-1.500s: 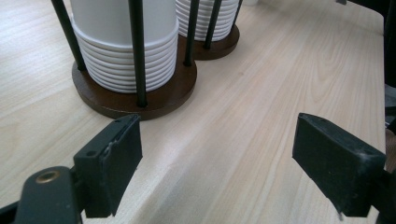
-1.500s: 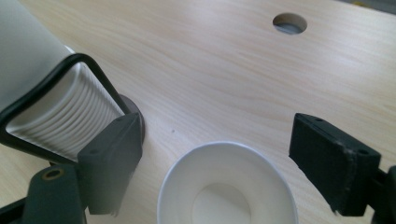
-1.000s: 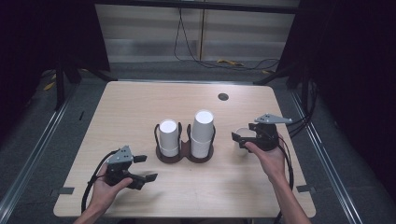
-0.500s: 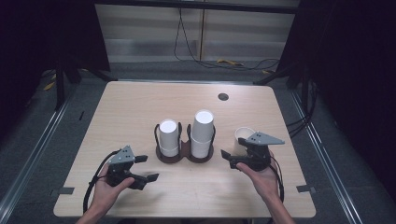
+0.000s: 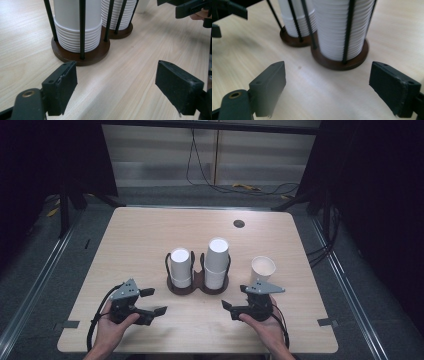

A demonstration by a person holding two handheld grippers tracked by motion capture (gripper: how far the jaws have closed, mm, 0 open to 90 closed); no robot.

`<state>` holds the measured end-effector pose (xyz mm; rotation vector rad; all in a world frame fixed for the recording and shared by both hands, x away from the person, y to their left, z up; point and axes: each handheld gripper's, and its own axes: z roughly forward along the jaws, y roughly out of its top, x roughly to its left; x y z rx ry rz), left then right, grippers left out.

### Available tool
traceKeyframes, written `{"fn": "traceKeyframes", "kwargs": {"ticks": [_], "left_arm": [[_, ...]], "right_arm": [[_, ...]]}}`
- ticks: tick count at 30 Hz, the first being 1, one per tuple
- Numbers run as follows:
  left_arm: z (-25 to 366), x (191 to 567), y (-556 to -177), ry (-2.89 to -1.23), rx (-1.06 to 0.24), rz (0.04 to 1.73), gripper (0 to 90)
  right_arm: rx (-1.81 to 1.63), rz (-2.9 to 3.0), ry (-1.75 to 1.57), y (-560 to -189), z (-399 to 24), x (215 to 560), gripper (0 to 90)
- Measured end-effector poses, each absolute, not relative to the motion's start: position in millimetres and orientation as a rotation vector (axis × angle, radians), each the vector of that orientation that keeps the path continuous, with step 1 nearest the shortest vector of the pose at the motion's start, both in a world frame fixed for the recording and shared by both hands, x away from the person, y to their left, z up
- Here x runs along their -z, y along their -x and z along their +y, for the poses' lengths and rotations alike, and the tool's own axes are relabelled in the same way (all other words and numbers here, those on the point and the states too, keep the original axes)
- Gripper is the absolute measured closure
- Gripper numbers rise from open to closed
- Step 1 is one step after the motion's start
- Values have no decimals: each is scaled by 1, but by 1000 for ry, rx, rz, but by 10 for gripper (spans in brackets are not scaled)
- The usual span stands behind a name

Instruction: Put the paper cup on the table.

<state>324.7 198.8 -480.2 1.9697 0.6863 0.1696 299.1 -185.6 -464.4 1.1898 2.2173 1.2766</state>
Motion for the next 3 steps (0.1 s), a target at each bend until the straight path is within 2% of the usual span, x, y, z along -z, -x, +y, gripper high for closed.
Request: {"fn": "traceKeyframes", "kwargs": {"ticks": [3], "left_arm": [[199,483,-325,-1988,-156,684,176]], "right_arm": [[-1276,2232,-1199,-301,-185,466,139]]}}
